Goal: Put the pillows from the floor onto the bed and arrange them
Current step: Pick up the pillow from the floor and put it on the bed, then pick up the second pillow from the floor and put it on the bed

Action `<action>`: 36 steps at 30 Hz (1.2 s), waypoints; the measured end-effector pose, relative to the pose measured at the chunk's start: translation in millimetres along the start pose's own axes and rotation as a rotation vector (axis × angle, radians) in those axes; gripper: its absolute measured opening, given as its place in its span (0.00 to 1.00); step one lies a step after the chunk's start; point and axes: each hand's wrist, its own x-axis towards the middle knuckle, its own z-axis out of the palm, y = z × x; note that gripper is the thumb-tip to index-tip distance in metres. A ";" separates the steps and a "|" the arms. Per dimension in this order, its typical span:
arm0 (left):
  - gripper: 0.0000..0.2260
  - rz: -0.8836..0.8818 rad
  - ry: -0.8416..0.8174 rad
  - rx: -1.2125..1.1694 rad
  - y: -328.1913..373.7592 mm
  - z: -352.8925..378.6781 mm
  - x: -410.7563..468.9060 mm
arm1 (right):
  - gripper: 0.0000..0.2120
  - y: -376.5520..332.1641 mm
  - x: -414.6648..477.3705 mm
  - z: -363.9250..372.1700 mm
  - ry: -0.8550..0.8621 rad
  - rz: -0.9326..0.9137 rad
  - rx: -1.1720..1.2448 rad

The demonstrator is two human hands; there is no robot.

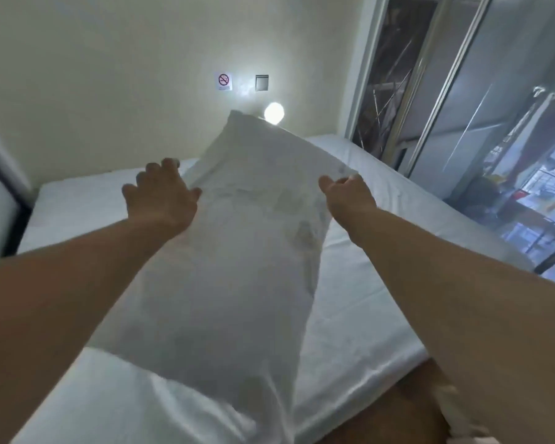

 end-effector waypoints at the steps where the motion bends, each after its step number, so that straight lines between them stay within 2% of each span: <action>1: 0.24 -0.008 -0.027 0.061 -10.5 -6.7 5.2 | 0.20 -6.1 -3.1 9.9 -0.033 -0.015 -0.026; 8: 0.28 0.040 -0.357 0.074 -27.8 34.0 -83.4 | 0.17 61.5 -61.8 51.7 -0.281 0.054 -0.229; 12: 0.27 0.068 -0.504 -0.008 -12.3 72.5 -152.3 | 0.16 110.5 -80.7 43.3 -0.321 0.052 -0.296; 16: 0.27 0.121 -0.666 -0.042 13.6 100.9 -225.2 | 0.15 182.8 -112.3 19.4 -0.411 0.137 -0.383; 21: 0.28 0.252 -0.861 0.046 49.7 140.0 -320.1 | 0.17 303.2 -171.4 -21.2 -0.523 0.311 -0.498; 25: 0.31 0.418 -1.033 0.056 70.5 206.2 -407.5 | 0.29 434.0 -229.6 -48.2 -0.615 0.486 -0.575; 28: 0.36 0.585 -1.199 0.111 78.2 280.0 -481.5 | 0.43 538.7 -268.2 -57.5 -0.691 0.593 -0.623; 31: 0.47 0.682 -1.316 0.193 86.0 365.2 -552.9 | 0.58 634.8 -297.2 -47.1 -0.880 0.431 -0.897; 34: 0.62 0.673 -1.404 0.253 79.5 448.7 -609.3 | 0.67 717.8 -303.4 -18.5 -0.932 0.173 -1.076; 36: 0.66 0.692 -1.418 0.286 64.6 489.6 -637.5 | 0.69 765.0 -301.0 7.4 -0.940 0.066 -1.120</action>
